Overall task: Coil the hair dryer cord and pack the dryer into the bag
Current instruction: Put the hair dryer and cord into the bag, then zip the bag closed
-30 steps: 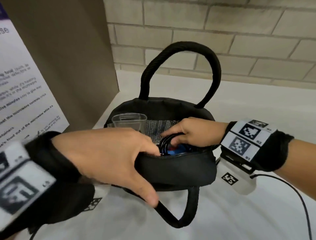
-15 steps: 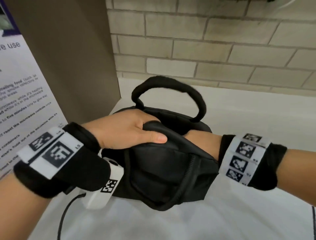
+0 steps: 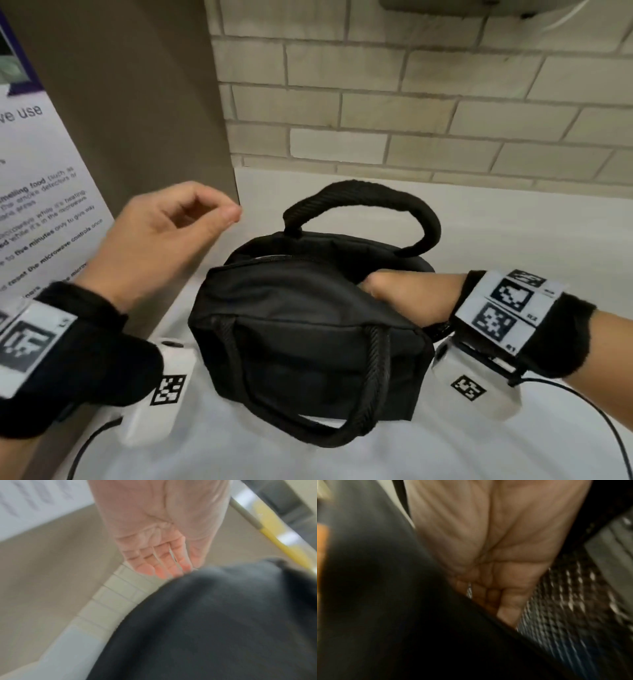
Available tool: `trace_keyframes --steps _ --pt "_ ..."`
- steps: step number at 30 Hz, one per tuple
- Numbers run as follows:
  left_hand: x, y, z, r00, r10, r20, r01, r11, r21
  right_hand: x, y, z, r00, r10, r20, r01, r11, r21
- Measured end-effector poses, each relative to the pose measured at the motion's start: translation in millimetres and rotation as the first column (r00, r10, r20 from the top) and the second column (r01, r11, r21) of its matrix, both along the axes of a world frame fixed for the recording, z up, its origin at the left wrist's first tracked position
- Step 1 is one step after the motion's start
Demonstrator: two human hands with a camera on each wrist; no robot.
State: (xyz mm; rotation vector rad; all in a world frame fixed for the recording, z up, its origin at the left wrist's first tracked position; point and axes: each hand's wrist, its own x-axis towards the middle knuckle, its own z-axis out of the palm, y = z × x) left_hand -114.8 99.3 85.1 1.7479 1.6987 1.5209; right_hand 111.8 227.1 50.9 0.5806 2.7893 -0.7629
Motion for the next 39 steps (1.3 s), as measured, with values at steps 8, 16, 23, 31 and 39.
trace_keyframes --steps 8,16,23,31,39 --pt "-25 5 -19 0.969 -0.221 -0.106 0.152 0.881 -0.447 29 -13 24 0.91 0.335 -0.244 -0.003 0.592 0.806" --pt "-11 22 -27 0.977 -0.151 -0.153 0.102 0.952 -0.289 39 -7 -3 0.964 0.16 -0.213 0.14 0.375 0.916" --pt "-10 30 -40 0.99 -0.03 -0.139 0.009 0.989 -0.151 21 -9 -1 0.972 0.032 -0.231 0.18 0.528 0.83" --pt "-8 31 -37 0.985 0.061 -0.159 -0.082 0.988 -0.13 16 -4 11 0.946 0.077 -0.314 0.19 0.652 0.734" --pt "-9 24 -42 0.995 0.078 -0.062 -0.088 0.981 -0.174 28 4 26 0.811 -0.189 -0.553 0.284 0.955 0.09"
